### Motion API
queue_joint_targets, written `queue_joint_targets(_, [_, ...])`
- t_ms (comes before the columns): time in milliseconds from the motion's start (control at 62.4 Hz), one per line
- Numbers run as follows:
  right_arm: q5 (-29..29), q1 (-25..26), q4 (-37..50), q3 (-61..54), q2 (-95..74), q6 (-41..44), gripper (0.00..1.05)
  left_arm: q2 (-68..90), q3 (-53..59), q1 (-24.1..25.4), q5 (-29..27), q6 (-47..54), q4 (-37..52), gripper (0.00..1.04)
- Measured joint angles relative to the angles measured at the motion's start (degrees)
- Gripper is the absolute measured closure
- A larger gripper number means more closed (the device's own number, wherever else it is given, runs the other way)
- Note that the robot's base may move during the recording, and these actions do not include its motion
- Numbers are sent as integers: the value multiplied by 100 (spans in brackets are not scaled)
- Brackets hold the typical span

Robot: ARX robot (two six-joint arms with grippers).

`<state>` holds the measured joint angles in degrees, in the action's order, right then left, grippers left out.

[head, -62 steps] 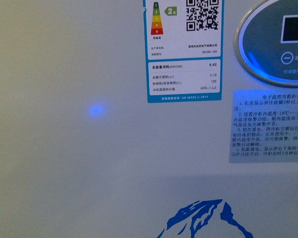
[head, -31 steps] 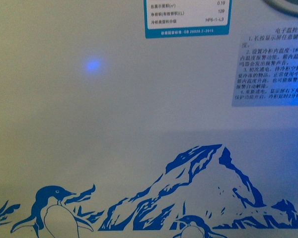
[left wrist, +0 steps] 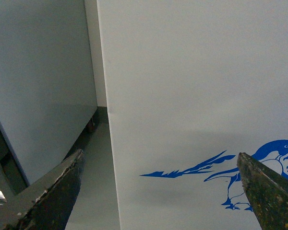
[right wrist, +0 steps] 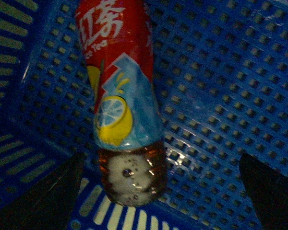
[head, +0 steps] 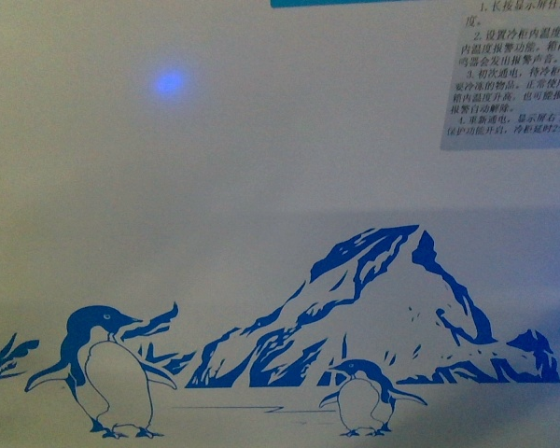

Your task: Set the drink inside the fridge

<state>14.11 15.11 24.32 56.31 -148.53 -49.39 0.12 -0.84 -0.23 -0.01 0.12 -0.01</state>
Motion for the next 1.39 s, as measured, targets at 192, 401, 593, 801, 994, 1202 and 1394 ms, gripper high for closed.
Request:
queue_joint_targets(192, [-264, -46, -330, 678, -535, 7, 8, 0, 0, 0, 0, -2, 0, 8])
queue_joint_targets(401, [-393, -63, -470, 1405, -1189, 70, 8, 0, 0, 0, 0, -2, 0, 8])
queue_joint_targets(593, [-560, -39, -844, 2009, -1626, 238, 8, 0, 0, 0, 0, 0, 0, 8])
queue_joint_targets(801, [-671, -26, -1014, 2330, -1958, 413, 8, 0, 0, 0, 0, 0, 0, 8])
queue_joint_targets(994, [-754, 0, -990, 2588, -2199, 763, 8, 0, 0, 0, 0, 0, 0, 8])
queue_joint_targets(1202, [-750, 90, -933, 2581, -2212, 1102, 21, 0, 0, 0, 0, 0, 0, 8])
queue_joint_targets(1394, [-741, 192, -730, 2251, -2057, 1469, 44, 0, 0, 0, 0, 0, 0, 8])
